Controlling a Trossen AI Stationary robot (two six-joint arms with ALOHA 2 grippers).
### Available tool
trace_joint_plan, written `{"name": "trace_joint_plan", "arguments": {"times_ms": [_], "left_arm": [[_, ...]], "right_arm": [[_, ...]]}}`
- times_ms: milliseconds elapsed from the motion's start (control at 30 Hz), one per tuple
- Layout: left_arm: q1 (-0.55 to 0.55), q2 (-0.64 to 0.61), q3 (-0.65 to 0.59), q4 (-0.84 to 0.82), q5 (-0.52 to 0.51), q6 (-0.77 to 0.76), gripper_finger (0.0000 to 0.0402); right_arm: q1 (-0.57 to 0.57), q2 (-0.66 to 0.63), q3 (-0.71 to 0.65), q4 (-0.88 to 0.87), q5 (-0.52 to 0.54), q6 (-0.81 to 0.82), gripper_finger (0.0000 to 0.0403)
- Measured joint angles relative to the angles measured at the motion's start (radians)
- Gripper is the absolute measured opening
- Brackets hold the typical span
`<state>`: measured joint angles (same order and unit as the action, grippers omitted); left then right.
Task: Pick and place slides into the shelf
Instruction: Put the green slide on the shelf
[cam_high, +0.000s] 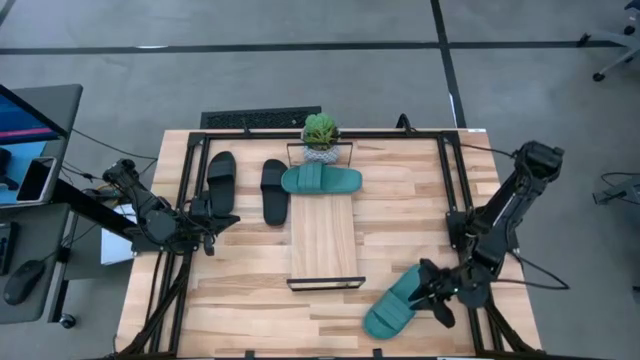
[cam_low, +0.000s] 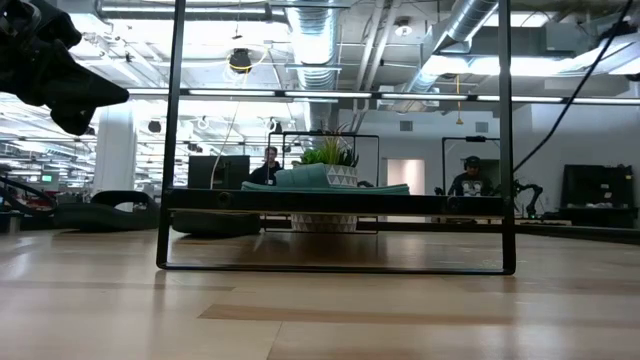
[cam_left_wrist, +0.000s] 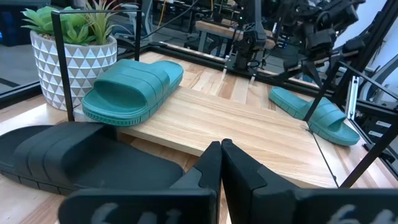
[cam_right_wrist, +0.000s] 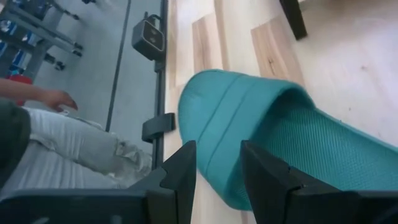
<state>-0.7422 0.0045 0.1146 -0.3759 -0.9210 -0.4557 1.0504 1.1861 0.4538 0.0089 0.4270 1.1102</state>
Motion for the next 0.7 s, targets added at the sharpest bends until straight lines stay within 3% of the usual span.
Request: {"name": "trace_joint_plan", "arguments": {"times_ms": [333,700], "left_arm": [[0.000,0.000,0.000,0.000,0.000,0.000,0.0000],[0.000,0.000,0.000,0.000,0.000,0.000,0.0000]], "right_arm": [[0.021,0.087,0.000,0.045,0.022,0.042,0.0116],[0.021,0.097,0.000,0.045,0.030,0.042,0.0116]]}}
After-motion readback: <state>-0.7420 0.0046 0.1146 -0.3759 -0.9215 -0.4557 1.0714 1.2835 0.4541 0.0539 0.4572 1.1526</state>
